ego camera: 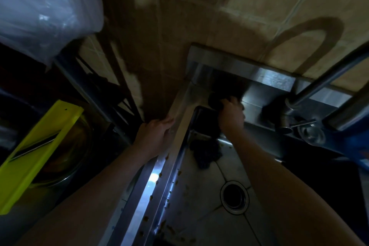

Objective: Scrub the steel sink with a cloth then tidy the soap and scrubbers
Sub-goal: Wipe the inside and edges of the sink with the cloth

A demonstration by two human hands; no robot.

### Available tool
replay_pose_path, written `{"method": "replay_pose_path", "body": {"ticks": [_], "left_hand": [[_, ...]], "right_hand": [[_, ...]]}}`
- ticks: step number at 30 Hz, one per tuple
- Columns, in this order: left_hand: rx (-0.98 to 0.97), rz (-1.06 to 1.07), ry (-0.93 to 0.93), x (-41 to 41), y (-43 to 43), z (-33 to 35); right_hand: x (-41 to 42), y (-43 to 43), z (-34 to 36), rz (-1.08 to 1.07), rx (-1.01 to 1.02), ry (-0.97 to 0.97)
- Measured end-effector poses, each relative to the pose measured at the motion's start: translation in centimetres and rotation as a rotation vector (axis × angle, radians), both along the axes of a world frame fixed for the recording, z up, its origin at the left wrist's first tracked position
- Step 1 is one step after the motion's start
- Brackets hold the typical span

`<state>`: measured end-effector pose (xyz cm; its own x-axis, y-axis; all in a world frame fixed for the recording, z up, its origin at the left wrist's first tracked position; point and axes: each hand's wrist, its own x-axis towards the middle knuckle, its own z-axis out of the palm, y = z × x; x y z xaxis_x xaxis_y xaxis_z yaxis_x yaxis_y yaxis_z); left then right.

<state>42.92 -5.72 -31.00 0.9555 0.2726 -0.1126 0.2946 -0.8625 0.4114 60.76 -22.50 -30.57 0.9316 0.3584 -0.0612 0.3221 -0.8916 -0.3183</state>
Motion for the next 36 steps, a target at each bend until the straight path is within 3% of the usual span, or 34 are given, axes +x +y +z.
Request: {"method": "replay_pose_path", "body": {"ticks": [9, 17, 23, 27, 31, 36], "left_hand": [[-0.042, 0.004, 0.027, 0.0, 0.2, 0.6], [-0.073, 0.043, 0.022, -0.2, -0.1, 0.6], [-0.045, 0.021, -0.062, -0.6, -0.4, 1.1], [-0.088, 0.015, -0.139, -1.4, 0.1, 1.8], [-0.054, 0.080, -0.086, -4.4, 0.9, 1.9], [-0.049, 0.153, -0.047, -8.1, 0.6, 2.1]], "right_hand": [[0.5, 1.9, -0.4, 0.316, -0.057, -0.017], [1.6, -5.7, -0.2, 0.083, -0.009, -0.017], [0.8, -2.3, -0.2, -0.039, 0.008, 0.008], [0.5, 1.7, -0.4, 0.128, 0.006, 0.027], [0.6, 5.5, -0.7, 0.361, 0.011, 0.064], [-0.4, 6.2, -0.7, 0.438, 0.059, 0.087]]}}
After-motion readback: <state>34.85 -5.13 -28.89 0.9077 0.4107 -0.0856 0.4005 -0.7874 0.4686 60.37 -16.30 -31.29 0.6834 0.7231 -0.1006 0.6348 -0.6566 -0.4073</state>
